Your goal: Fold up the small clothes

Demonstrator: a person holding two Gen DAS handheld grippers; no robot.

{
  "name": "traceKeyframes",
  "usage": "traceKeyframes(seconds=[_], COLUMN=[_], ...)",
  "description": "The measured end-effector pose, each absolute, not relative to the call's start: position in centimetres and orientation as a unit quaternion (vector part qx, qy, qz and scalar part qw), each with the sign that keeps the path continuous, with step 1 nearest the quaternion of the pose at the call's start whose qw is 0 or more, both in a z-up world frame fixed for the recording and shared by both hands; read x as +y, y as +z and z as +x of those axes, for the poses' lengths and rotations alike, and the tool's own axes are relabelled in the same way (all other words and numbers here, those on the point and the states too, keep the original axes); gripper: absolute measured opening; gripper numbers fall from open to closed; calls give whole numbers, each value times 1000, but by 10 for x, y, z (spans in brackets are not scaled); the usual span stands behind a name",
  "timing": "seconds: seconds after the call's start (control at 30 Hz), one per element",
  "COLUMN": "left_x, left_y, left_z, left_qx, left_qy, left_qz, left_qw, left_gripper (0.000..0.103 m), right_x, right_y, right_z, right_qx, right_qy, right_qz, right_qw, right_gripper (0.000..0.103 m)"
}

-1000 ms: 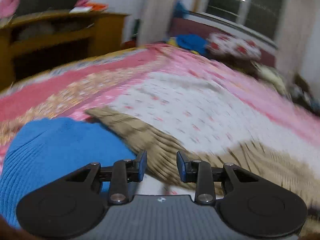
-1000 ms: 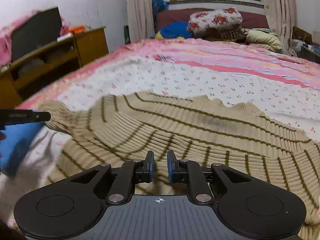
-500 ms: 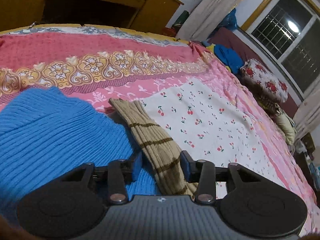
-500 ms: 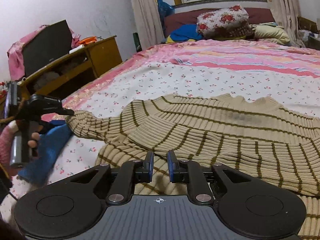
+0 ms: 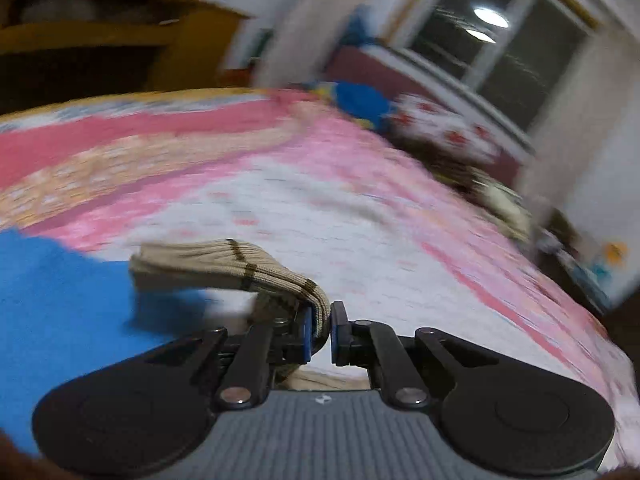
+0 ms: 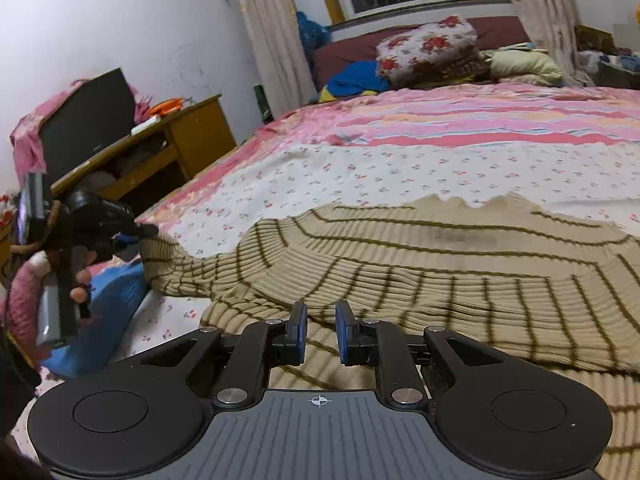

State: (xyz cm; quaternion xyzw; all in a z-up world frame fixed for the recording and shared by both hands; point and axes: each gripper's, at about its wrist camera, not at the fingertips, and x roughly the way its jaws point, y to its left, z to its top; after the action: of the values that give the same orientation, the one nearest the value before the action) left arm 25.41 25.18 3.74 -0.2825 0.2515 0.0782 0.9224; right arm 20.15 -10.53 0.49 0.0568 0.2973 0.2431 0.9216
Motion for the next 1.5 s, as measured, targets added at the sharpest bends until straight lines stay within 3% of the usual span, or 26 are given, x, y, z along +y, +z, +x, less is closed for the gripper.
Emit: traceKeyframes(seconds=[0.23,0.47,0.6,0.7,0.97,1.5], left_x=[125,36,46,62,94,141], left_y=[70,34,23,19,14,-5], left_z=[256,248,235,226,218,235], left_qx=[263,336,353,355,325,321], left_qy=[-133,-189,-167,-144,-101,-26], left_qz=[-217,-91,-81,-85,-92,-127], left_qw=[931,918,917,920,936,938], left_gripper=[14,24,27,30,30,31], right_x=[-140,-179,-195,-207,-209,-193], right_y=[4,-4,-6,-8,-14,-31], right_z=[192,194,198,207,268,327], right_qx=[295,312,313,320,341,386], right_qy=[205,166,152,150,118,122], right_qz=[87,125,140,179,226,198], right_qw=[929,927,927,918,905,893], right_gripper=[18,18,19,30,30,34])
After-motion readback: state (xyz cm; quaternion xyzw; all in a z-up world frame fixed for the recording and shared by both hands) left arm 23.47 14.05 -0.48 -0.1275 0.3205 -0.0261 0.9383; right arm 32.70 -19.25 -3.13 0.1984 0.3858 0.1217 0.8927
